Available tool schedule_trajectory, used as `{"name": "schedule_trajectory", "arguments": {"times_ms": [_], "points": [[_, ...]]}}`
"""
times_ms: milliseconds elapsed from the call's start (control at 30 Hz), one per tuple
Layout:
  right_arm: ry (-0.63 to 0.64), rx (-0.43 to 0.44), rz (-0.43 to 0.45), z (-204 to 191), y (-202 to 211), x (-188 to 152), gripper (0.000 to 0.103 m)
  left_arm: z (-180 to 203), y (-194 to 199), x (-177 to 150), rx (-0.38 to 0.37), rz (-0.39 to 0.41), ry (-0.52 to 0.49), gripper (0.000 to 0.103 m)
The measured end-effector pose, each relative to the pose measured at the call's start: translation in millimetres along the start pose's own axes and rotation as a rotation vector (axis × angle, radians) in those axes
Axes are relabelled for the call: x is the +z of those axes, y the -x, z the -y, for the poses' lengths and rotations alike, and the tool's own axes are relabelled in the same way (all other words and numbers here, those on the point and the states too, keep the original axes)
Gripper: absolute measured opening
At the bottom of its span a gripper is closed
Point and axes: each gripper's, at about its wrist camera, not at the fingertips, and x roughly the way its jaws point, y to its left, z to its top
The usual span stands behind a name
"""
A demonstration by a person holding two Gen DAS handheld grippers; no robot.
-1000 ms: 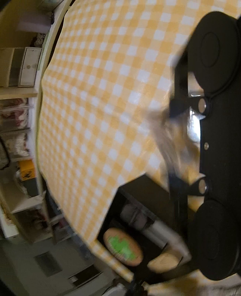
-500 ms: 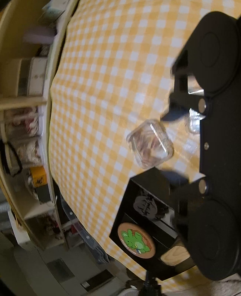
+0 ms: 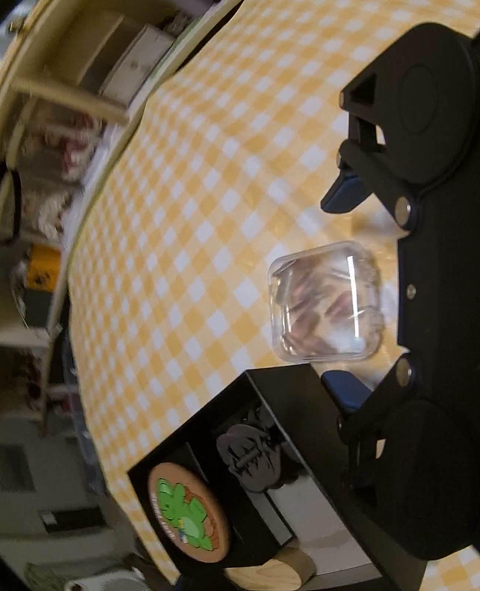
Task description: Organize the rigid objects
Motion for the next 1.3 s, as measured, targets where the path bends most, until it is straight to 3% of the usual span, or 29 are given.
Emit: {"name": "schedule_trajectory", "arguments": {"times_ms": [200,333,467,733,933,1133,1300], "points": [[0.053,0.032,-0.078,1.3,-22.4,10.6,0.091,2.7,-3.8,1.5,0.000,-0.003,-0.008,0.002],[-0.009,0.087,-0.074,9.0,-20.8,7.8,0.076,1.6,-3.2,1.2,-0.003,0.000,-0.005,0.002],[-0.025,0.049,-0.081,5.5,-13.6,1.4,0.076,1.4,0.3,1.3,0.000,0.015,0.002,0.002],[-0.212,0.008,-0.049,3.1,21.8,-36.8,0.076,1.4,3.6,1.2,0.000,0.026,0.013,0.002],[-0.224,-0.024,0.000,-3.0,61.8,-40.2,0.076,0.3,4.2,0.5,-0.007,0.023,0.019,0.002],[-0.168,0.016,0.108,-22.4,110.5,-9.8,0.076,-3.5,3.7,0.6,-0.021,0.019,0.033,0.002],[0.017,0.117,0.158,-60.8,132.0,20.4,0.076,-4.1,3.8,0.8,-0.029,0.017,0.037,0.002]]}}
